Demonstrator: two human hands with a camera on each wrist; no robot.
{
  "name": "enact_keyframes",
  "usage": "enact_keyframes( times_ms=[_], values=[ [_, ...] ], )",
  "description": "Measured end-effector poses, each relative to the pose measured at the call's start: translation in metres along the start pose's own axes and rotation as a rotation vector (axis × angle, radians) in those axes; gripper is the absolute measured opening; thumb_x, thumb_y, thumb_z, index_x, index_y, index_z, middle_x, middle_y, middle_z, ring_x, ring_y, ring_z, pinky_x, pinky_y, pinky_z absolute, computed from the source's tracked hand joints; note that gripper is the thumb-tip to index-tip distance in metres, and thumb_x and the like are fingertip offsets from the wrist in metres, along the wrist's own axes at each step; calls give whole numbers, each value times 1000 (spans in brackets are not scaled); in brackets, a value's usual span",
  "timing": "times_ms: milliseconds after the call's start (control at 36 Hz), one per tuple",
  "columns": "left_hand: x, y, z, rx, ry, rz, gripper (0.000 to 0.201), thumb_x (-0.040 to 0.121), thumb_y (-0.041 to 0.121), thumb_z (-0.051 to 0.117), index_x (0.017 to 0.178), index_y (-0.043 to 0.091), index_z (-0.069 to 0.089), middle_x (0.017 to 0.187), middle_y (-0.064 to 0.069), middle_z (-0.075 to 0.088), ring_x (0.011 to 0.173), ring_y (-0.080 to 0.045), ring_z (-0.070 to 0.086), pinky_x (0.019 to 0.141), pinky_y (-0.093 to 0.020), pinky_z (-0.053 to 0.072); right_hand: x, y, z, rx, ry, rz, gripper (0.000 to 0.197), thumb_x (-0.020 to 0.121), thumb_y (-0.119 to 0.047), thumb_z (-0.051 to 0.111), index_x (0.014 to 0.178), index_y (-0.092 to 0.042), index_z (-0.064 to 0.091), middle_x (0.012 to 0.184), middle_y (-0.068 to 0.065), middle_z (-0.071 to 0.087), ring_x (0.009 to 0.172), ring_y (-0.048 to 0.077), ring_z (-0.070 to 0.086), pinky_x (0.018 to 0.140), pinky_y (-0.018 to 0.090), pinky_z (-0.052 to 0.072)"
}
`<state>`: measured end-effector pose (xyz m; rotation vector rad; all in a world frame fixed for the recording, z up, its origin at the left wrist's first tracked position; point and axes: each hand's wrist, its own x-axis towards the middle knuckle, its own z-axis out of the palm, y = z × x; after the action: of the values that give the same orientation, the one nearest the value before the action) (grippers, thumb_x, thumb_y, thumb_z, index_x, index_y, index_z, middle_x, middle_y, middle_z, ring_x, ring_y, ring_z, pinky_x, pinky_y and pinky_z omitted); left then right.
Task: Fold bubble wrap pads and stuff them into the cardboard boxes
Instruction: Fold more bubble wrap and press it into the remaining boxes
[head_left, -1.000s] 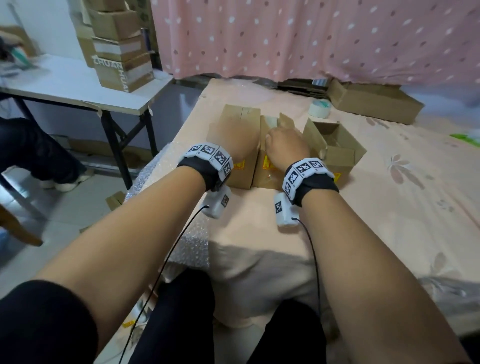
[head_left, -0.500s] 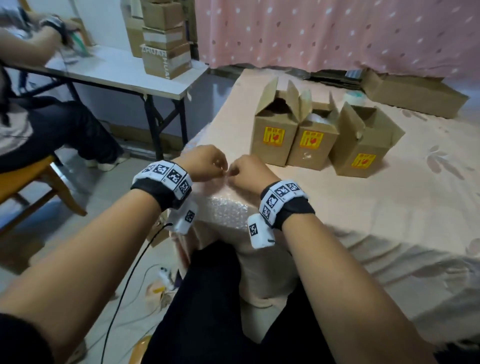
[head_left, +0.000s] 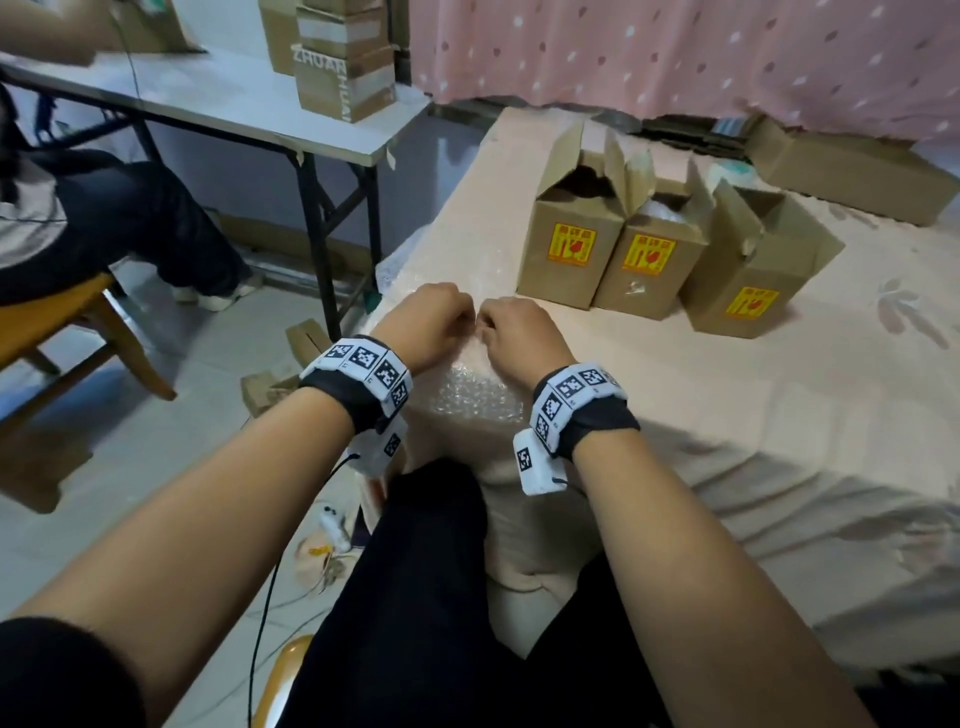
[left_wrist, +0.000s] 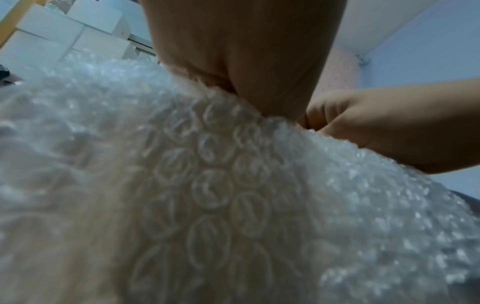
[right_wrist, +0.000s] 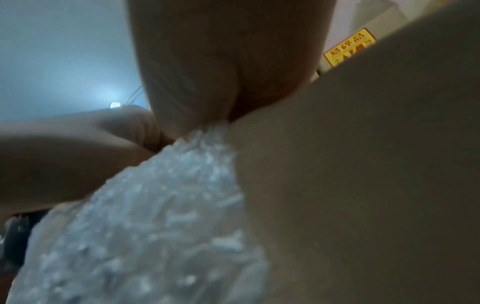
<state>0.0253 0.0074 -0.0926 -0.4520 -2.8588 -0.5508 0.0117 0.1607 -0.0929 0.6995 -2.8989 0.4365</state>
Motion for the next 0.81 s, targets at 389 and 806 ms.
enact_keyframes(
  times_ms=[389, 806],
  values=[
    [31, 35, -4, -82, -50, -44, 26, 93, 16, 66, 118, 20, 72, 121, -2, 67, 113, -22, 60, 92, -27, 42, -21, 80, -69, -325, -192, 108, 23, 88, -8, 60, 82, -29, 67, 99, 2, 65, 101, 28, 60, 95, 43, 45],
    [30, 54, 16, 6, -138, 39, 15, 92, 15, 60, 96, 10, 73, 100, -13, 72, 96, -32, 65, 82, -34, 49, -37, 56, -41, -76, -60, 212, 18, 84, -8, 62, 79, -22, 72, 92, 6, 71, 88, 28, 64, 74, 31, 49]
  ],
)
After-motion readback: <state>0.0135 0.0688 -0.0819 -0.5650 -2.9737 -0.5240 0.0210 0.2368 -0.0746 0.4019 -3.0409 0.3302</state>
